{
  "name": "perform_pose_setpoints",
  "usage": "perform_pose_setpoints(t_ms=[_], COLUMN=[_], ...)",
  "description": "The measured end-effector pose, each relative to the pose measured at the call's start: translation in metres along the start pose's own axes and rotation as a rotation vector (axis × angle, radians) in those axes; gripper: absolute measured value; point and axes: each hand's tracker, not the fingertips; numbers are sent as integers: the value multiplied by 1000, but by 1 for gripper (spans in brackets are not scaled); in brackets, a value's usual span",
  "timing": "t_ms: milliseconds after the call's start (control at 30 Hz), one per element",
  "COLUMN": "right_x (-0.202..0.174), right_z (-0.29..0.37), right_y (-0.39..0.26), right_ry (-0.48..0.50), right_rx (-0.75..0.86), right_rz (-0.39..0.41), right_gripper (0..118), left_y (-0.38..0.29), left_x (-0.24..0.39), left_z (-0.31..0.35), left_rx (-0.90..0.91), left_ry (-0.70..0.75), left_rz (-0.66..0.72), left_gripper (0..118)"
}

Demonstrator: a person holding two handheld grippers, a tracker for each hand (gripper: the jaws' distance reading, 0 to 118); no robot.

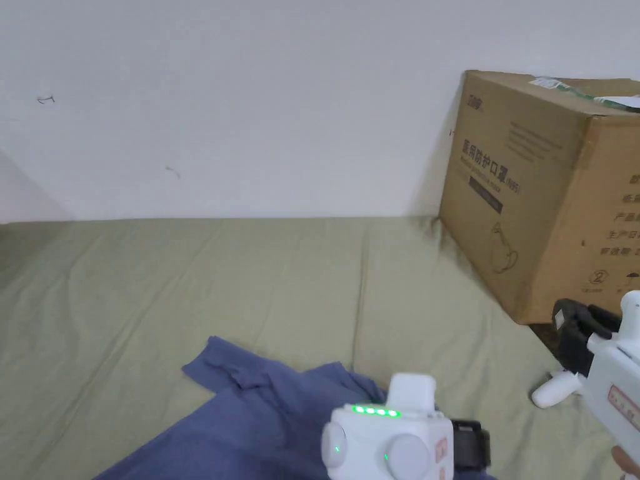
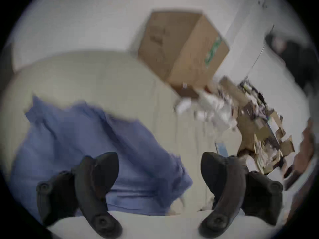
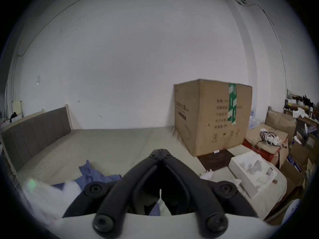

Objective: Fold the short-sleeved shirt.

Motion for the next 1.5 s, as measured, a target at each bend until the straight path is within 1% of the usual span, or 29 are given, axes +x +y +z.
perform_pose_setpoints(t_ms=[33,67,167,267,367,400,433,467,500,533,567,633,733,867,900,933,967,1000,1033,1067,1100,1133,1267,1367,1400,1433,1467,1500], right_x=[-5,-10,-29,-48,-67,-72,-78,-81,-85,-88,-92,-96,-101,-106,-107,-108,-109,-109,-109,-110,-110,-110,-117,-129,-134,-140,-145,-152], right_z=[2,3,9,5,-1,-3,-4,-7,-9,-11,-13,-18,-25,-33,-37,-41,-45,-46,-50,-54,-58,-62,-87,-114,-124,-134,-149,-164], right_y=[7,14,26,29,25,23,21,19,17,16,14,13,9,-2,-5,-9,-13,-17,-21,-26,-31,-36,-58,-72,-77,-82,-86,-92], right_ry=[13,30,72,107,153,166,178,195,216,223,227,230,244,253,252,249,245,242,239,233,229,227,221,231,233,242,260,271], right_rx=[25,51,111,134,137,135,132,128,122,118,115,106,82,44,29,15,0,-16,-28,-43,-61,-80,-164,-236,-266,-293,-338,-384], right_rz=[4,9,32,44,41,42,43,40,35,36,41,50,49,61,69,77,84,86,85,87,91,95,113,123,131,135,133,129], right_gripper=[0,0,0,0,0,0,0,0,0,0,0,0,0,0,0,0,0,0,0,0,0,0,0,0,0,10,40,94], left_y=[21,39,71,73,50,38,25,12,1,-8,-19,-32,-54,-83,-88,-93,-101,-109,-115,-123,-129,-131,-143,-149,-148,-146,-145,-142], left_x=[-11,-24,-68,-110,-141,-148,-154,-160,-167,-174,-179,-192,-219,-257,-271,-284,-296,-310,-318,-329,-337,-339,-362,-379,-378,-373,-369,-365], left_z=[23,54,151,243,308,324,339,351,360,365,370,368,352,315,302,289,274,260,249,235,221,218,184,166,166,167,168,168], left_rx=[84,183,425,631,720,724,729,719,698,673,664,547,451,305,234,159,102,62,27,-10,-53,-11,-105,-156,-146,-140,-142,-150], left_ry=[32,64,244,459,684,726,770,812,853,862,868,869,831,747,711,691,686,655,651,650,654,669,717,755,753,763,795,829], left_rz=[-26,-41,-35,-11,0,1,12,23,48,68,83,97,172,337,388,448,522,574,611,630,644,635,663,737,726,715,687,643], left_gripper=[109,108,109,109,106,97,82,58,18,1,0,0,0,0,2,10,33,86,115,117,108,108,110,102,102,101,93,76])
